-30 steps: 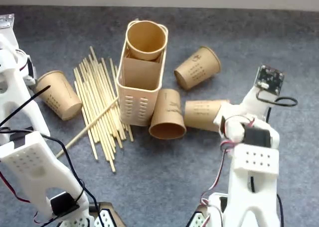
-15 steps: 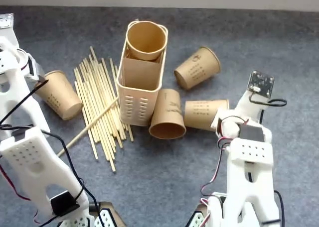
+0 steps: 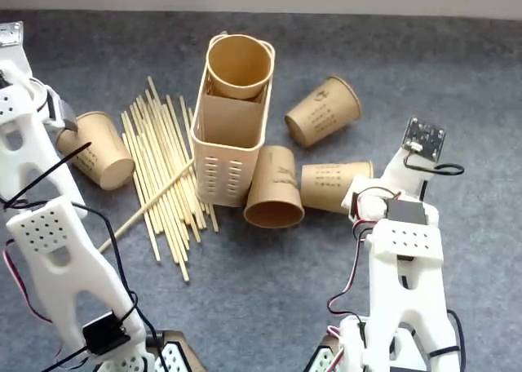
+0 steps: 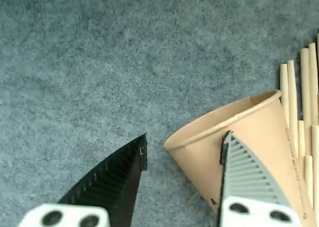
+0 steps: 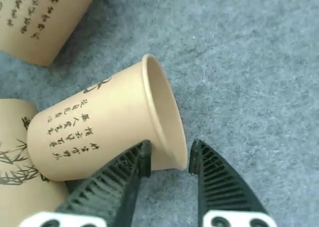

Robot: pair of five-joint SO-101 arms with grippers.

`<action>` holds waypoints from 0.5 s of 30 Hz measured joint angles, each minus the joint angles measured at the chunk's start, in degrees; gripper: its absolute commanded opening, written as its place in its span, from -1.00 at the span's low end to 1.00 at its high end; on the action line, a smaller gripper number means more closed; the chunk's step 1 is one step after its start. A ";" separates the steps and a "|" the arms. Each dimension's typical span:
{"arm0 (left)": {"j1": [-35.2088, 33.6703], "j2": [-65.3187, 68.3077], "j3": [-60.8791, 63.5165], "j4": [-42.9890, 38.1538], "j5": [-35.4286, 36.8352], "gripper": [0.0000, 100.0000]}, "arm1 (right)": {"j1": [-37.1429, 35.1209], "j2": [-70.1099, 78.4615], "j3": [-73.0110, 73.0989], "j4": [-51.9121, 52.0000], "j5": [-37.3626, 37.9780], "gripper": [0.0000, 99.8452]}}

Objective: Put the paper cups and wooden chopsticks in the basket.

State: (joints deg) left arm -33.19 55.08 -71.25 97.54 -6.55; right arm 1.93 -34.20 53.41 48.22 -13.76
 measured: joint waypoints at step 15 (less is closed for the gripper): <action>1.58 7.56 -9.05 1.58 0.09 -0.50 | -7.82 0.18 0.09 0.26 0.26 -0.99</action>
State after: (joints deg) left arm -31.60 62.64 -80.31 99.12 -6.46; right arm -5.89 -34.02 53.49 48.48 -13.49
